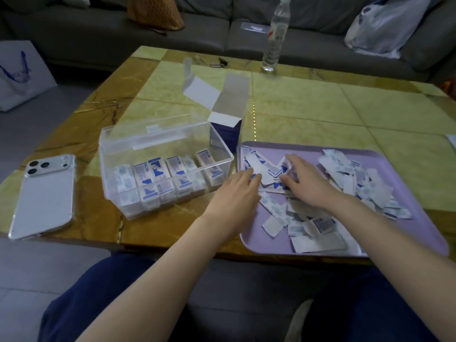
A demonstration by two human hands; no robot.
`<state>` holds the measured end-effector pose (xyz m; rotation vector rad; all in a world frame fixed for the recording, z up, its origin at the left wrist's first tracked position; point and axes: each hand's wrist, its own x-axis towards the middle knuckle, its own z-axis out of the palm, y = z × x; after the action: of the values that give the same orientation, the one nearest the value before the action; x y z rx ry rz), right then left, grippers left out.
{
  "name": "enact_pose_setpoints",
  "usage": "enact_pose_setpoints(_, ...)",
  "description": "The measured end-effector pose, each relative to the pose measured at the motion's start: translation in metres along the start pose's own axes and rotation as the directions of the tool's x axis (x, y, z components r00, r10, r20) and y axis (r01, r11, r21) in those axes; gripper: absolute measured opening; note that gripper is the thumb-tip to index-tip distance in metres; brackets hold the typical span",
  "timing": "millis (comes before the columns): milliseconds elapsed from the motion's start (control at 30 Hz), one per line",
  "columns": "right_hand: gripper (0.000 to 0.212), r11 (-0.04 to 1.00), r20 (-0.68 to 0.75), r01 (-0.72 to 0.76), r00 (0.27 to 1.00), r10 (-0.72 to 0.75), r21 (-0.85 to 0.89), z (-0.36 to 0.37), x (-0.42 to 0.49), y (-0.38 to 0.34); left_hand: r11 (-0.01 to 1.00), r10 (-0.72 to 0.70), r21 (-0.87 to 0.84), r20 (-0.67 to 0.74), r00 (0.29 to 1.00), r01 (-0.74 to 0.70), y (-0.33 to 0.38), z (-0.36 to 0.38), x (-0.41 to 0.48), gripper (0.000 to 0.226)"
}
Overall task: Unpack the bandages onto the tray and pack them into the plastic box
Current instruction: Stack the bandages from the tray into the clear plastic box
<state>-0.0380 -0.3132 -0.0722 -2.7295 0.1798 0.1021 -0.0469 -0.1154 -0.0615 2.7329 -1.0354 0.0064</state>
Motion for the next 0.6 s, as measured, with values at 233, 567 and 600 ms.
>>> enact_pose_setpoints(233, 0.049, 0.987, 0.077, 0.116, 0.989, -0.125, 0.111, 0.003, 0.003, -0.017, 0.993, -0.053, 0.109, 0.052, 0.997, 0.047, 0.013, 0.011, 0.021, 0.038)
enact_pose_setpoints(567, 0.073, 0.959, 0.068, -0.171, 0.985, 0.160, 0.226, -0.008, 0.016, -0.035, 0.972, -0.179, 0.149, -0.026, 0.983, 0.181, 0.009, 0.015, 0.035, 0.036)
enact_pose_setpoints(600, 0.074, 0.956, 0.090, -0.185, 0.982, 0.168, 0.227, -0.010, 0.017, -0.039, 0.969, -0.194, 0.150, -0.015, 0.981, 0.194, 0.009, 0.016, 0.035, 0.035)
